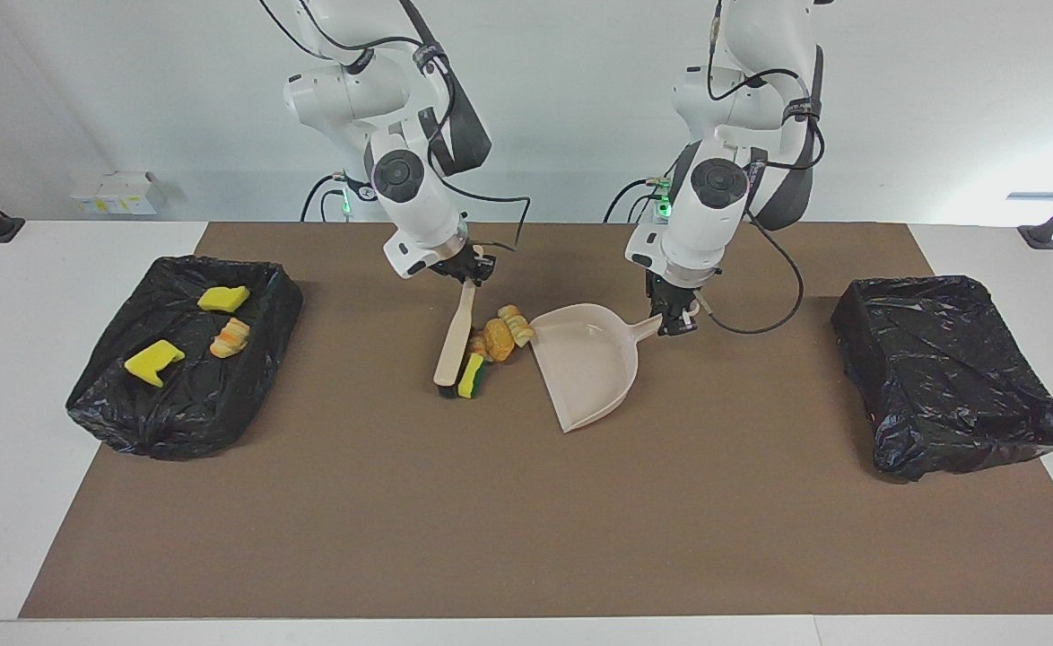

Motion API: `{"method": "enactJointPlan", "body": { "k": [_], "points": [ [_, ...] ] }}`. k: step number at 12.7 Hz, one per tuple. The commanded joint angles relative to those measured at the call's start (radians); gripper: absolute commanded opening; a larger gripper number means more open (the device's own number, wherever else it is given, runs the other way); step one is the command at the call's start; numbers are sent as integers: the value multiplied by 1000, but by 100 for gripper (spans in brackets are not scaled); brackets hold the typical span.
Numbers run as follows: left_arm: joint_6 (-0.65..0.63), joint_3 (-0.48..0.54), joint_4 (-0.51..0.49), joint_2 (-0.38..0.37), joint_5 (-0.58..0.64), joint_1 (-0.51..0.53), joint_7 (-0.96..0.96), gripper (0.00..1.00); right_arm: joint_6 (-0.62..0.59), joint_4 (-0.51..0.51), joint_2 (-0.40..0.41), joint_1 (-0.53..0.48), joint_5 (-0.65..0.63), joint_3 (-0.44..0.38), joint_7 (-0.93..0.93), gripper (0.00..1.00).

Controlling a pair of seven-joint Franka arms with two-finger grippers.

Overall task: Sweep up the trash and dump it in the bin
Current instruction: 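Bring the dustpan beside the pile while the right gripper lowers the brush, then sweep the bread and sponge pieces into the dustpan with the right gripper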

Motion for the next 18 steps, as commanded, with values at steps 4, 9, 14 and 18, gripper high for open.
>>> {"method": "enactJointPlan", "body": {
  "k": [4, 9, 14, 18],
  "points": [
    [36, 12, -41, -33, -15, -20, -10, 0, 31, 152, 125, 106, 97, 8, 13, 0],
    [91, 14, -71, -35, -94, -9, -11, 0, 14, 278, 171, 165, 181, 9, 10, 0],
    [106, 17, -90, -32, -164, 5, -13, 0, -200, 329, 96, 84, 166, -5, 2, 0],
    [105, 18, -88, -32, -243, 39, -19, 0, -273, 263, 47, 44, -45, -8, -4, 0]
  ]
}}
